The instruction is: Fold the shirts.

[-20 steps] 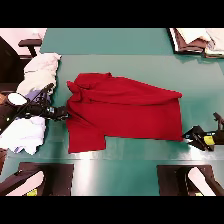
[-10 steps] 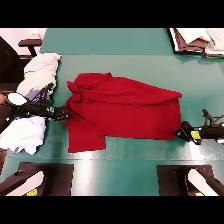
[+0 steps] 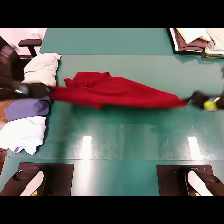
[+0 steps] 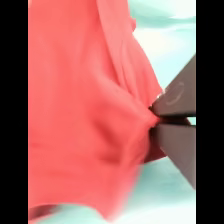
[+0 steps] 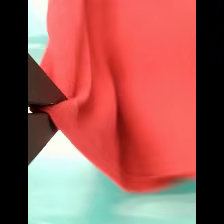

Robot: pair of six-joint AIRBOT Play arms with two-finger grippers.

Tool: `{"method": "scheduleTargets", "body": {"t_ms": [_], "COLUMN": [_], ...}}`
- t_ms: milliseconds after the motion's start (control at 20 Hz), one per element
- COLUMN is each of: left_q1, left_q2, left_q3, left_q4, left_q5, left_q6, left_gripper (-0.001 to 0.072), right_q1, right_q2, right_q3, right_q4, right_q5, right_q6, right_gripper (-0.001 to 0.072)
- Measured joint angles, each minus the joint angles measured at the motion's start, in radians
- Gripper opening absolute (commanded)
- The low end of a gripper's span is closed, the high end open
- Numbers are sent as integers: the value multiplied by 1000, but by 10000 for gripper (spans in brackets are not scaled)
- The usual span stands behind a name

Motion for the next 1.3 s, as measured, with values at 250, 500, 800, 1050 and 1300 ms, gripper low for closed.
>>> {"method": "scheduleTargets", "body": {"t_ms": [250,500,800,1050,1300], "left_q1": [0,0,0,0,-2], "left_q2": [79,96,78,-60,-303], "left_q3": [481,859,948,736,443], "left_q4": [18,24,28,17,5], "left_q5": [-2,41,21,-145,-194], "left_q6": [-40,-96,-166,-196,-170], "left_gripper": [26,25,25,26,27], "right_q1": [11,12,12,13,16], "right_q2": [99,61,-30,-93,-314], "right_q3": [477,926,1170,909,639], "right_q4": [-63,-152,-214,-227,-228], "right_q5": [33,193,392,428,431], "right_q6": [0,0,15,25,27], "right_gripper": [18,17,16,16,16]}}
